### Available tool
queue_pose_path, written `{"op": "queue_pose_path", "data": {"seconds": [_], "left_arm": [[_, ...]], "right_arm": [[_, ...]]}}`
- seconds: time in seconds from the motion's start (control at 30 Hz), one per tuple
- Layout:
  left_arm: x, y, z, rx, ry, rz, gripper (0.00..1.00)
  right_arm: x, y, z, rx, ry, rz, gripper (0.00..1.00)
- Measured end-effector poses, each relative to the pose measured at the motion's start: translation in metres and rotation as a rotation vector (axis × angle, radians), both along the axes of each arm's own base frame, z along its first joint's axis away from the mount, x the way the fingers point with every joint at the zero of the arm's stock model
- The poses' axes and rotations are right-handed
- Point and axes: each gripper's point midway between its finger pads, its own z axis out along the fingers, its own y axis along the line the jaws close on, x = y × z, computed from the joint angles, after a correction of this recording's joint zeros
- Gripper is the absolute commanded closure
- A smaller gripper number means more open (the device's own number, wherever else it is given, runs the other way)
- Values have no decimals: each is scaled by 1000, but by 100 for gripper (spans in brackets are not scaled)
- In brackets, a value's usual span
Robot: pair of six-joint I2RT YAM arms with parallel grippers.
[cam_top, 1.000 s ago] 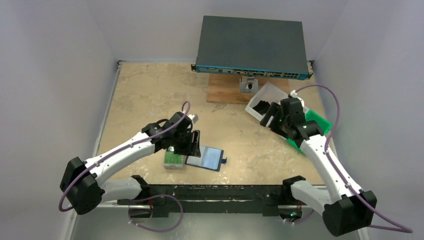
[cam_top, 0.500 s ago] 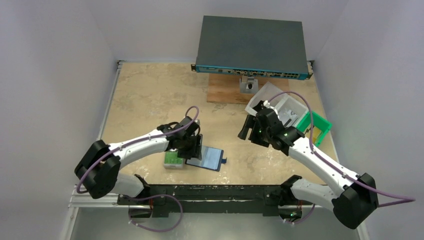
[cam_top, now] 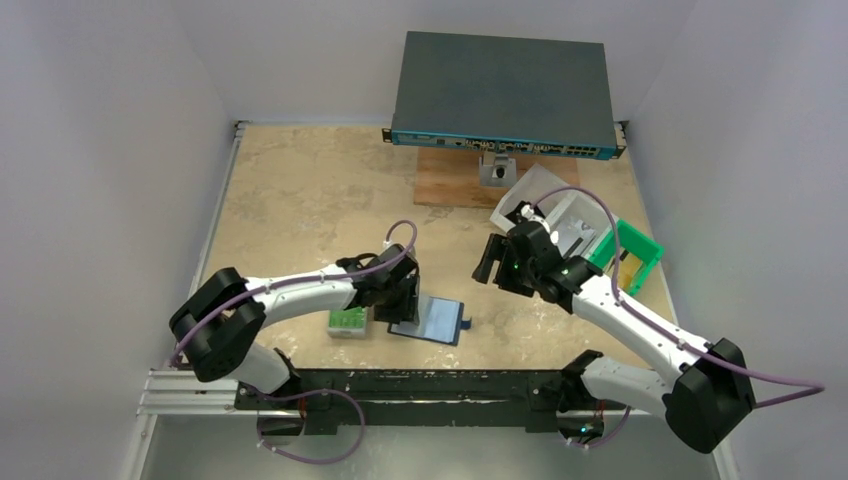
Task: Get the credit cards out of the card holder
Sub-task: Remove the credit card from the card holder.
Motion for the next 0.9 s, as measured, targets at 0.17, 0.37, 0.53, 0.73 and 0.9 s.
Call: {"op": "queue_pose_path", "data": {"seconds": [0.17,0.37,0.53,0.73,0.9], "left_arm": [[-11,-28,1,-65,23,8,64],[-24,-46,0,-116,74,38,74],[-34,-49,0,-140,109,67,74],[-36,-22,20,-126,59,148,72],[-28,1,36,-130,2,217,72]], "right_arm": [[0,2,-5,-11,14,20,28],[-6,11,-6,-5,22,64,29],[-16,29,-8,-11,33,130,30],[-51,70,-23,-46,83,250,30],[-72,96,-40,-118,108,298,28]]}}
